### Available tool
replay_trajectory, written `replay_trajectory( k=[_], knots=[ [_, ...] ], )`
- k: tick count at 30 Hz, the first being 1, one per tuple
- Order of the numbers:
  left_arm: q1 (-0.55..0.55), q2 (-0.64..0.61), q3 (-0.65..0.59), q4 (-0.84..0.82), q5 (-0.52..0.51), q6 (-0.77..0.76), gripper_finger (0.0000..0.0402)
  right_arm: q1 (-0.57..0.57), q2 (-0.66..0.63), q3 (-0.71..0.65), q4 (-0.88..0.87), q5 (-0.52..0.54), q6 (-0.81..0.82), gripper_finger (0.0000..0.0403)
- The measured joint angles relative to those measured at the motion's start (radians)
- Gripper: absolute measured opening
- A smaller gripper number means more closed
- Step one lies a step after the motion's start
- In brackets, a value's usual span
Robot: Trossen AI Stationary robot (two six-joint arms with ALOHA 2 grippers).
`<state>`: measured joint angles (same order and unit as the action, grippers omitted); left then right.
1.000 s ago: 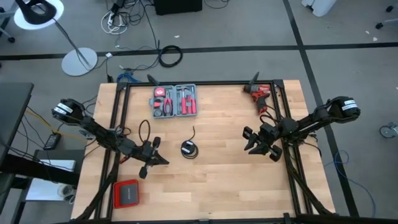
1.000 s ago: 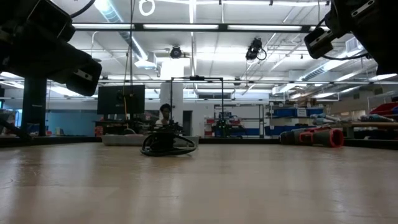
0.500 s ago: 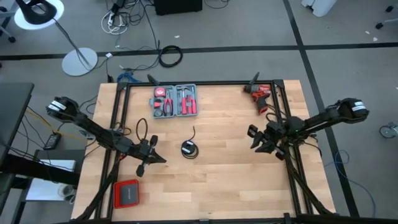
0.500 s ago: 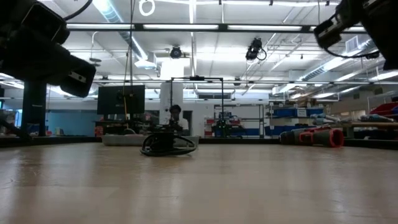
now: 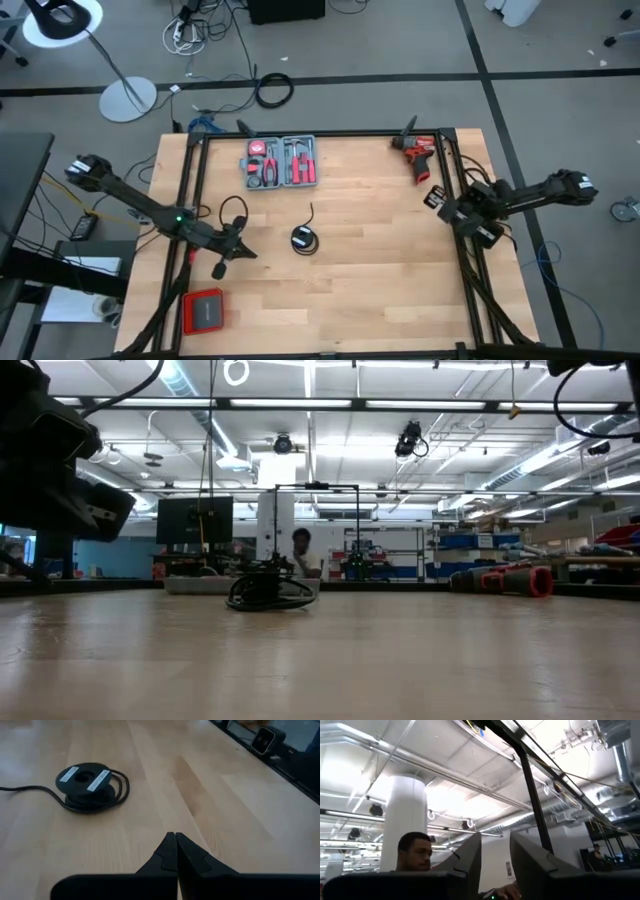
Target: Coil cords
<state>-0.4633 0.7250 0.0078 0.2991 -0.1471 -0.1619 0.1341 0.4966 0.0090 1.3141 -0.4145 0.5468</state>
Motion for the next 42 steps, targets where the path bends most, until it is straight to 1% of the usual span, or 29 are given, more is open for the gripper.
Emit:
replay_trajectory(
  k=[5,10,12,21,24,26,33,42],
  knots=[
    [0.000,-0.147,0.000,-0.132,-0.001,0.000,0.0000,0.000,-0.118,0.000,-0.095,0.000,0.000,0.0103],
    [0.000,-0.278,0.000,-0.238,-0.001,0.000,0.0000,0.000,-0.213,-0.001,-0.242,0.000,0.000,0.0105],
    [0.000,-0.329,0.000,-0.267,0.000,0.000,0.0000,-0.001,-0.250,-0.001,-0.343,0.000,0.000,0.0105],
    [0.000,-0.520,0.000,-0.273,0.002,0.000,0.0000,0.000,-0.379,-0.001,-0.893,0.000,0.000,0.0105],
    [0.000,-0.564,0.000,-0.273,0.002,0.000,0.0000,0.000,-0.412,-0.001,-1.052,0.001,0.000,0.0105],
    [0.000,-0.577,0.000,-0.274,0.002,0.000,0.0000,0.000,-0.428,-0.001,-1.129,0.001,0.000,0.0105],
    [0.000,-0.577,0.000,-0.277,0.003,0.000,0.0000,0.000,-0.445,-0.002,-1.247,0.001,0.000,0.0105],
    [0.000,-0.577,-0.001,-0.278,0.003,0.000,0.0000,-0.021,-0.411,-0.002,-1.250,0.002,0.000,0.0105]
  ],
)
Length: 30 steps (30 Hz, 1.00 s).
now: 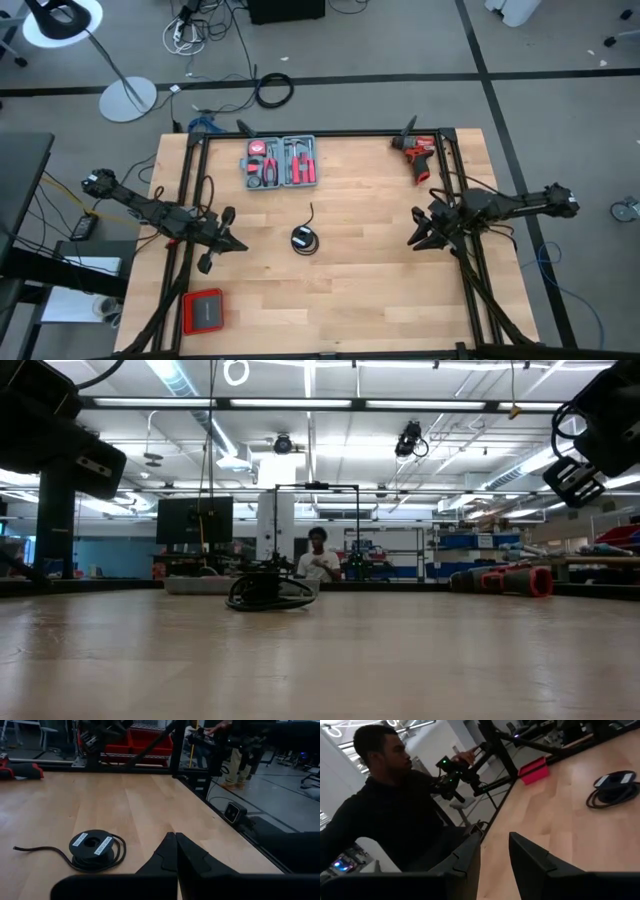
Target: Coil cords
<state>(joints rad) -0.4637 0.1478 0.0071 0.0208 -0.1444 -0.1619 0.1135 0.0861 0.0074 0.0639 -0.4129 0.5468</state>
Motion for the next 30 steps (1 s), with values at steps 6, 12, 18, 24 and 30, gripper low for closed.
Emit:
replay_trajectory(
  k=[6,12,18,24,30],
  knots=[
    [0.000,-0.009,0.000,0.000,0.000,0.000,0.0000,-0.025,0.000,0.000,0.000,0.000,0.000,0.0105],
    [0.000,-0.032,-0.001,0.078,-0.004,0.000,0.0000,-0.024,0.000,-0.001,0.001,0.000,0.000,0.0105],
    [0.000,-0.032,-0.001,0.188,-0.004,0.000,0.0000,-0.024,0.000,-0.001,0.002,0.000,0.000,0.0105],
    [0.000,-0.031,-0.001,0.233,-0.003,0.000,0.0000,-0.024,0.000,-0.001,0.002,0.000,0.000,0.0105],
    [0.000,-0.031,-0.001,0.239,-0.002,0.000,0.0000,-0.024,0.000,-0.001,0.002,0.000,0.000,0.0105]
  ],
)
